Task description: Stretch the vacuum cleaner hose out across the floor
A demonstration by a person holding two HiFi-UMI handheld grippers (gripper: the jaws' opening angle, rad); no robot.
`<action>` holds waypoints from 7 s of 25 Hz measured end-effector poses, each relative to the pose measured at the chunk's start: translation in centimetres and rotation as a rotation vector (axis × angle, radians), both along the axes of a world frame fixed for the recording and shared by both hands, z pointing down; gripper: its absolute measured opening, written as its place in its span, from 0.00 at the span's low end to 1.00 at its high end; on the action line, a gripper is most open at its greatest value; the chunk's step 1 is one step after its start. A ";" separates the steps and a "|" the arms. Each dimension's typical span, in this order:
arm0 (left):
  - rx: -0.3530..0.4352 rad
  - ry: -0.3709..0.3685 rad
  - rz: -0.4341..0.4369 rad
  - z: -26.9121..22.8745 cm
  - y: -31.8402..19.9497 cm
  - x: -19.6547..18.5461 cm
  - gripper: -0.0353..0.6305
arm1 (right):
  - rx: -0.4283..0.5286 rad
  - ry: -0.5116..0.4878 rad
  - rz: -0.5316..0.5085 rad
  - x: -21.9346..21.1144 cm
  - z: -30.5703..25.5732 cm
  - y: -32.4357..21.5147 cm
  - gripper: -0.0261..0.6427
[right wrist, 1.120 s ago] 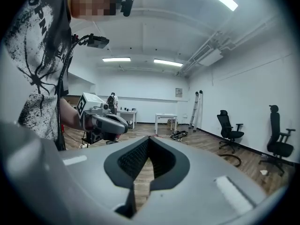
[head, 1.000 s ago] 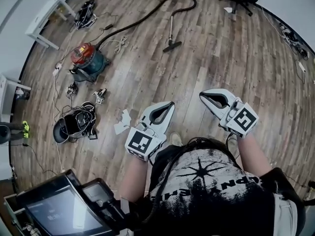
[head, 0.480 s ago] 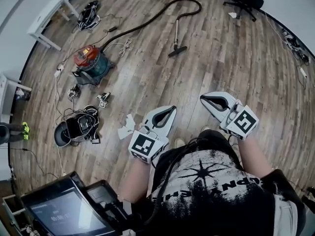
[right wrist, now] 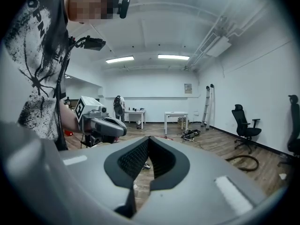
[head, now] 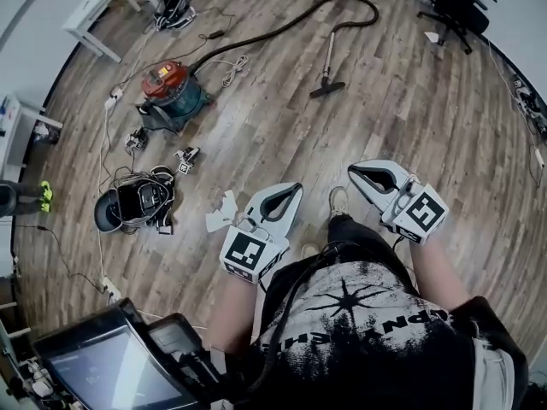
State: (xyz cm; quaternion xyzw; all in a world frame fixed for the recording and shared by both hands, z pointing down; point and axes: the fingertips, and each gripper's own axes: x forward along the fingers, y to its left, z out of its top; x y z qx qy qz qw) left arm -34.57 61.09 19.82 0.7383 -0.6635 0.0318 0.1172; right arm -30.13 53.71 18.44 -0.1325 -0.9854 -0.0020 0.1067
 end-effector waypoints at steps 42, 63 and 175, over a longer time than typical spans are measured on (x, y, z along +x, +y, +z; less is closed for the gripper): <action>-0.075 0.007 -0.062 1.7 -30.5 -18.3 0.05 | -0.072 0.049 -0.007 -17.8 2.6 -33.9 0.05; -0.059 0.041 0.055 1.7 -32.5 -42.7 0.05 | -0.056 0.080 0.112 -41.9 2.3 -35.4 0.05; -0.392 -0.027 0.385 60.9 -91.4 -71.5 0.06 | -0.551 1.048 0.910 -51.9 102.7 -94.2 0.32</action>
